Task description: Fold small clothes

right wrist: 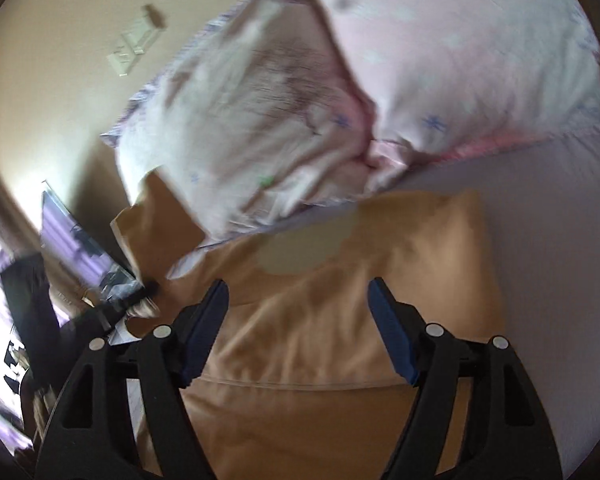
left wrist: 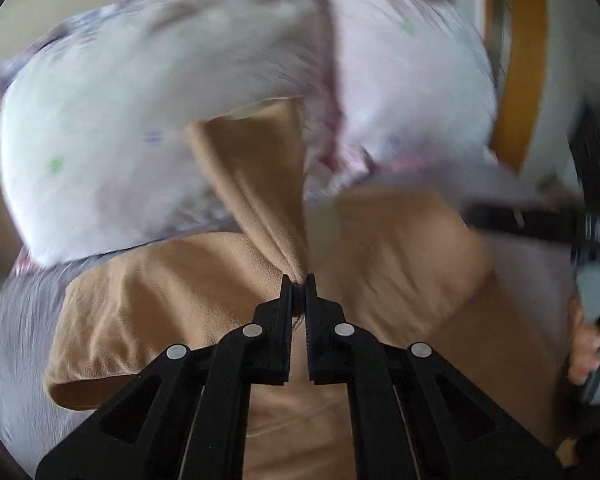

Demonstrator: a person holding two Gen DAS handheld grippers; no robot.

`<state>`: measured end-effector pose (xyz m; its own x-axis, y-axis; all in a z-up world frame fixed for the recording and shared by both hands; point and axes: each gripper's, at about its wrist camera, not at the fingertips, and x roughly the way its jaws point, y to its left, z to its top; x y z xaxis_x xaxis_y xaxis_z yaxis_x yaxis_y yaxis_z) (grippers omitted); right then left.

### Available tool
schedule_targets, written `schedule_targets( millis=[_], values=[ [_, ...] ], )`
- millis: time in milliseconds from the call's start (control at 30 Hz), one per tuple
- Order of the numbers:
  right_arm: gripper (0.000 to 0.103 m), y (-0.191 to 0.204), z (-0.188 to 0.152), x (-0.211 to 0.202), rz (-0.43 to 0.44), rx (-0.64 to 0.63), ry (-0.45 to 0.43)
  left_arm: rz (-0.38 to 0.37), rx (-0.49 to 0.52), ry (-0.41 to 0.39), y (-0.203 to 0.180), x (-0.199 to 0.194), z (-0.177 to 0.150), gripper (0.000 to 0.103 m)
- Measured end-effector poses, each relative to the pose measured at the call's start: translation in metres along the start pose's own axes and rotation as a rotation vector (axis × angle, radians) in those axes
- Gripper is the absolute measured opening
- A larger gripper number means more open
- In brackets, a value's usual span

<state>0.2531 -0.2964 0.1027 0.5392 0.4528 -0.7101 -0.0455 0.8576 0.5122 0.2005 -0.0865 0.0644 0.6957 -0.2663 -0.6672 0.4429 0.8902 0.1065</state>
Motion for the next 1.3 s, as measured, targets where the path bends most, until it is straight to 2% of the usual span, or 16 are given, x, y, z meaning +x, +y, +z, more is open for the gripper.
schedule_targets(
  millis=[67,167,233,300,333,433,500,567,600,700,867,967,1100,1167,1233,1300],
  values=[
    [0.071,-0.017,0.000,0.008,-0.023,0.049,0.037,0.053,0.218,0.048,-0.060,0.024,-0.018,0.005],
    [0.064,-0.035,0.005,0.010,0.004,0.104,0.081,0.102,0.335,0.001,-0.085,0.008,-0.040,0.011],
    [0.051,-0.040,0.008,0.017,-0.026,0.091,0.118,0.043,0.265,-0.019,-0.062,-0.016,-0.044,0.017],
    [0.041,-0.038,0.007,0.027,-0.052,0.071,0.160,0.026,0.156,-0.052,-0.028,-0.035,-0.038,0.050],
    [0.038,-0.038,0.005,0.032,-0.059,0.063,0.180,0.051,0.082,-0.081,-0.003,-0.042,-0.035,0.056],
    [0.033,-0.037,-0.001,0.056,-0.106,0.045,0.253,0.173,-0.096,-0.101,0.063,-0.046,-0.028,0.059],
    [0.029,-0.030,-0.007,0.058,-0.133,0.003,0.248,0.184,-0.189,-0.095,0.095,-0.042,-0.026,0.059],
    [0.007,-0.021,-0.013,0.062,-0.118,-0.043,0.282,0.170,-0.263,-0.070,0.120,-0.034,-0.028,0.059],
    [0.003,-0.015,-0.018,0.062,-0.096,-0.081,0.295,0.161,-0.281,-0.058,0.127,-0.029,-0.029,0.060],
    [0.002,0.011,-0.020,0.045,-0.159,-0.245,0.188,0.131,-0.309,-0.014,0.134,-0.015,-0.032,0.060],
    [0.002,0.007,0.013,0.012,-0.385,-0.274,-0.091,0.093,-0.328,0.043,0.128,0.002,-0.044,0.060],
    [0.011,-0.011,0.020,0.027,-0.470,-0.243,-0.019,0.081,-0.319,0.073,0.125,0.007,-0.049,0.060],
    [0.037,-0.010,0.015,0.017,-0.268,-0.204,-0.036,0.061,-0.327,0.088,0.127,0.011,-0.051,0.061],
    [0.037,-0.011,0.012,0.035,-0.225,-0.184,0.050,0.054,-0.339,0.111,0.130,0.017,-0.053,0.062],
    [0.040,-0.028,0.003,0.061,-0.264,-0.108,0.174,0.035,-0.369,0.160,0.134,0.029,-0.060,0.062],
    [0.042,-0.042,-0.003,0.059,-0.205,-0.073,0.153,0.041,-0.363,0.146,0.133,0.031,-0.063,0.062]
  ],
)
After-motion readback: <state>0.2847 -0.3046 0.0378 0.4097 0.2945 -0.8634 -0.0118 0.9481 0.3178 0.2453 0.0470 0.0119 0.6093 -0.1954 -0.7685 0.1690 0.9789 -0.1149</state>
